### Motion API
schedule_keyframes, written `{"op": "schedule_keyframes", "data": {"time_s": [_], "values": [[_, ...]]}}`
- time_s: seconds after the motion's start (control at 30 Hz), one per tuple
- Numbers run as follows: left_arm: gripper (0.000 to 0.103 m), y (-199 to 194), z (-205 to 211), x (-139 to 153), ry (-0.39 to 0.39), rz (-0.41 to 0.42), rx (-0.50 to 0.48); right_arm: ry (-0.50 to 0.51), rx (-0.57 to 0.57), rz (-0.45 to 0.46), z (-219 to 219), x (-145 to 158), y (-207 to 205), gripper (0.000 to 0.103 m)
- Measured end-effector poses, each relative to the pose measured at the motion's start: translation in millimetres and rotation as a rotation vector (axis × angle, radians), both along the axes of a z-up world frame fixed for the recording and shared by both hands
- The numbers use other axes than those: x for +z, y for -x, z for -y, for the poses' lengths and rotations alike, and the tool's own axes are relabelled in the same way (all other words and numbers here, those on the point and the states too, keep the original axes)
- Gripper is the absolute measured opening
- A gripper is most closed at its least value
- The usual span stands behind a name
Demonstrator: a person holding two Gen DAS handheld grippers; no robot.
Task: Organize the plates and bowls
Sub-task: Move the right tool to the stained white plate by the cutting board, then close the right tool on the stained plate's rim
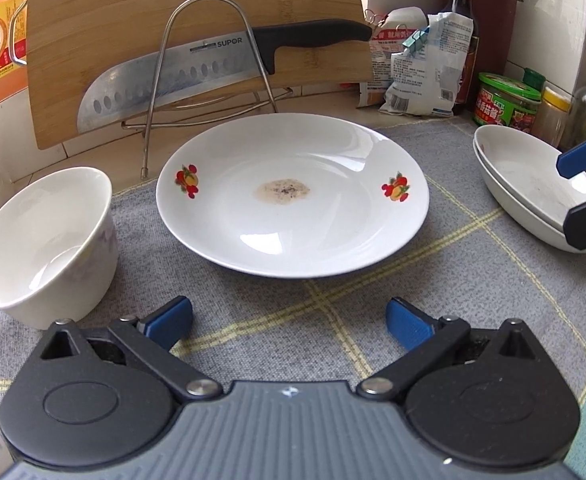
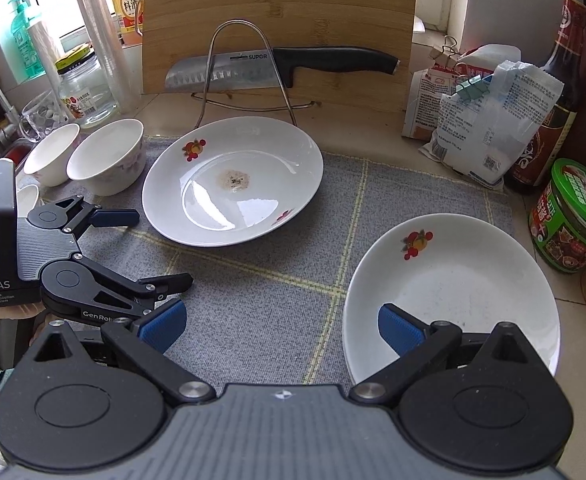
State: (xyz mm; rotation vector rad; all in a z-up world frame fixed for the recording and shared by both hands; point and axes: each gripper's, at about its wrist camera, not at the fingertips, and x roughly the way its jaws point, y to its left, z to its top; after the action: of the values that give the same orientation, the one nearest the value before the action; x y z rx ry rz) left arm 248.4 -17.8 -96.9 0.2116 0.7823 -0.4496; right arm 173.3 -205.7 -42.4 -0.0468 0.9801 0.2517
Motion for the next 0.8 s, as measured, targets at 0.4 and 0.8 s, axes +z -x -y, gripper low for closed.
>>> {"op": "schedule_keyframes", "data": {"time_s": [0.4,0.8], "values": [[0.103,-16.0,7.2,-1.7,0.005,0.013,0.039,-0.027,0.101,0.001,-0.9,-7.5,-53.1,0.103],[0.103,-19.8,6.9,-2.5,0.012,0.027,0.013,-0.060,0.204,-0.067,-3.0,-25.6,-129.5,0.103]]}}
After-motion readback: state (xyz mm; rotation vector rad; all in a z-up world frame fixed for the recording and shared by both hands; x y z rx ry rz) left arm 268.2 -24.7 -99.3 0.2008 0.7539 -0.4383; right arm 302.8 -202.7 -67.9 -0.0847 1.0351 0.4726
